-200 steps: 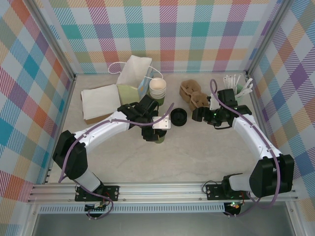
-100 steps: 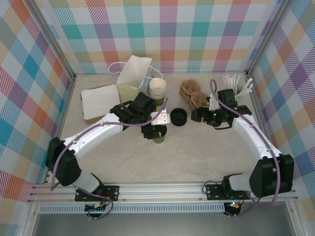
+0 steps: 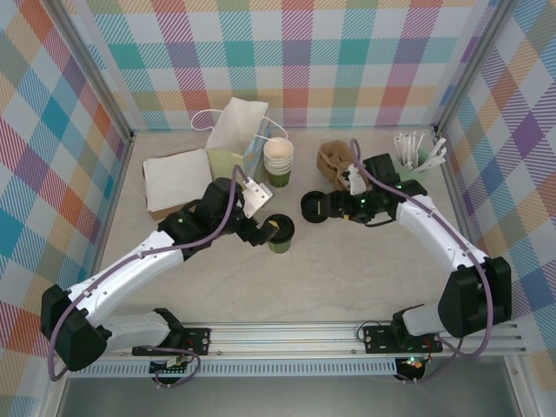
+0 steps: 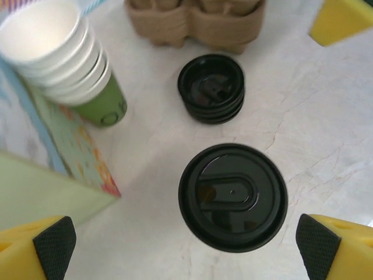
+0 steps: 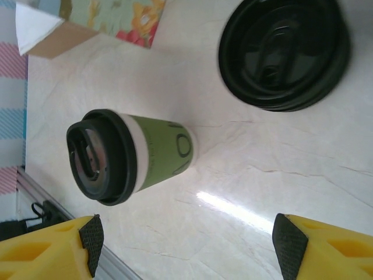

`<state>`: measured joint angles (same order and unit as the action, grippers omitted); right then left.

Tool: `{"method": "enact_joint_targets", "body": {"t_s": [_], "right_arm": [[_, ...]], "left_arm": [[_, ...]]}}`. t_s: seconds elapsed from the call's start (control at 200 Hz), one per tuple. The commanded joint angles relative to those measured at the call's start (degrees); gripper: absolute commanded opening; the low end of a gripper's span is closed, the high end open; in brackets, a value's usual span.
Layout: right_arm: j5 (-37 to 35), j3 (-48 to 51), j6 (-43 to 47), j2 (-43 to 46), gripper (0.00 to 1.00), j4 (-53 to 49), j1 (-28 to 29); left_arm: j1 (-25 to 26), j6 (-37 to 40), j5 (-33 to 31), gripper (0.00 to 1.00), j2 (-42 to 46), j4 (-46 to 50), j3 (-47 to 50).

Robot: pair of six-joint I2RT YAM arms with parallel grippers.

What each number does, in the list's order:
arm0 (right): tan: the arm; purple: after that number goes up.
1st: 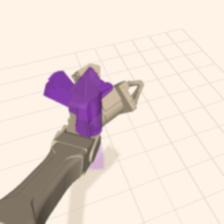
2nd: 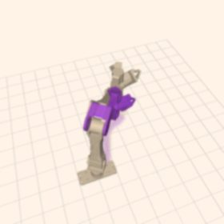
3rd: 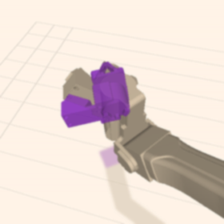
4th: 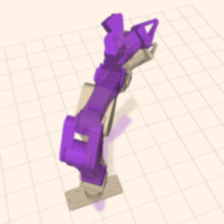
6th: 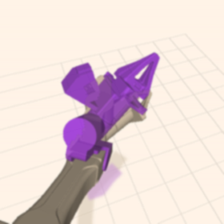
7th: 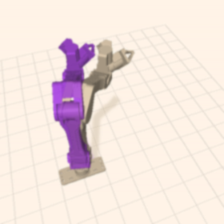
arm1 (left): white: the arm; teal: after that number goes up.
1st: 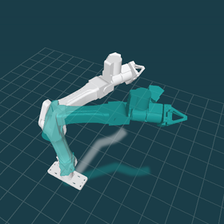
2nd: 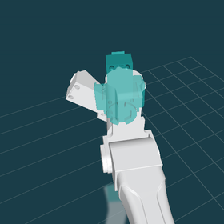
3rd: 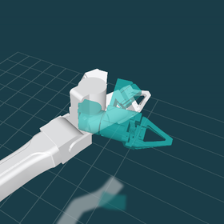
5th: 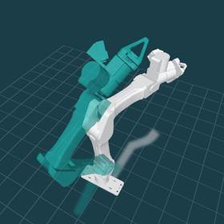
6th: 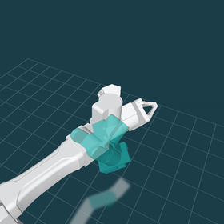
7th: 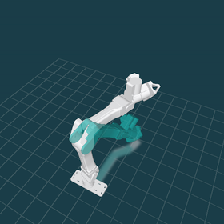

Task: Pack the takeout coffee

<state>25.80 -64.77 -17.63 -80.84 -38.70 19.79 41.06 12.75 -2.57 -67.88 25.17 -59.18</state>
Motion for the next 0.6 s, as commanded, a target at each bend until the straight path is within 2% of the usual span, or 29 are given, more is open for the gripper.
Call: {"method": "enact_joint_targets", "body": {"t_s": [0.0, 0.09, 0.215, 0.315, 0.6], "right_arm": [[0.6, -4.1, -0.9, -3.2, 0.78, -0.6, 3.1], [0.8, -6.2, -1.1, -5.8, 0.78, -0.7, 5.4], [0.9, -9.2, -1.3, -9.6, 0.78, -1.6, 8.0], [0.8, -11.1, -1.5, -12.1, 0.78, -2.2, 9.5], [0.7, -14.4, -2.0, -17.1, 0.77, -3.6, 11.4]], "left_arm": [[-1.4, -21.7, -7.9, 0.95, -1.1, 7.6, -3.6], [-2.0, -27.3, -5.1, 0.92, -2.0, 11.3, -4.3], [-4.3, -34.8, 4.4, 0.9, -2.2, 10.1, -2.0], [-5.4, -38.9, 9.6, 0.87, -3.2, 9.4, -0.5], [-7.3, -41.3, 15.5, 0.82, -8.1, 6.1, 0.7]]}}
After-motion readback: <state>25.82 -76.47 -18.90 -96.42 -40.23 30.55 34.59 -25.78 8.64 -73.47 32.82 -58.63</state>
